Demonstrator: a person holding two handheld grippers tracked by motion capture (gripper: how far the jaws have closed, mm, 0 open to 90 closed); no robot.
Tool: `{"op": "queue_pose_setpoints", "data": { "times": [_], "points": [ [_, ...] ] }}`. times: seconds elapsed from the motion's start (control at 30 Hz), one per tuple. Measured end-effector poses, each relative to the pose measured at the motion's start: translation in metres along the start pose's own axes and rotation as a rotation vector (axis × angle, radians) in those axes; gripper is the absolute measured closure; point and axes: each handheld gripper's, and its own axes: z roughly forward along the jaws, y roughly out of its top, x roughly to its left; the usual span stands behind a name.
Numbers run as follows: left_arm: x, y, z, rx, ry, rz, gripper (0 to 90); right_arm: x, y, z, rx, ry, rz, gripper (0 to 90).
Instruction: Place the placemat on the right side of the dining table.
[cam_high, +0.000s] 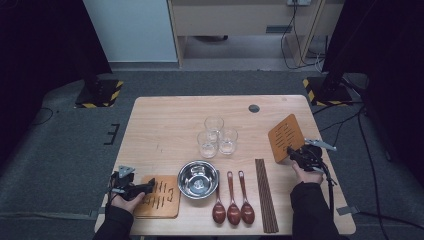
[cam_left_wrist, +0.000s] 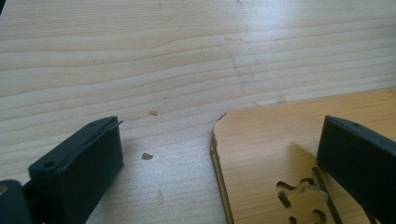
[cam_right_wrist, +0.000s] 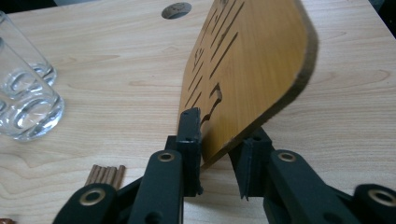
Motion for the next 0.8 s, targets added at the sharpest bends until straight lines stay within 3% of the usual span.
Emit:
{"op": "queue_pose_setpoints", "data": {
  "times": [0.17,0.8],
  "points": [
    [0.0,0.0,0.0,0.0,0.0,0.001,0.0,-0.003,-0.002,0.002,0.008,-0.004,0.013,69.6],
    [0.0,0.0,0.0,0.0,0.0,0.001,0.0,-0.006,-0.007,0.012,0.056,-0.043,-0.011,53.3]
  ]
}}
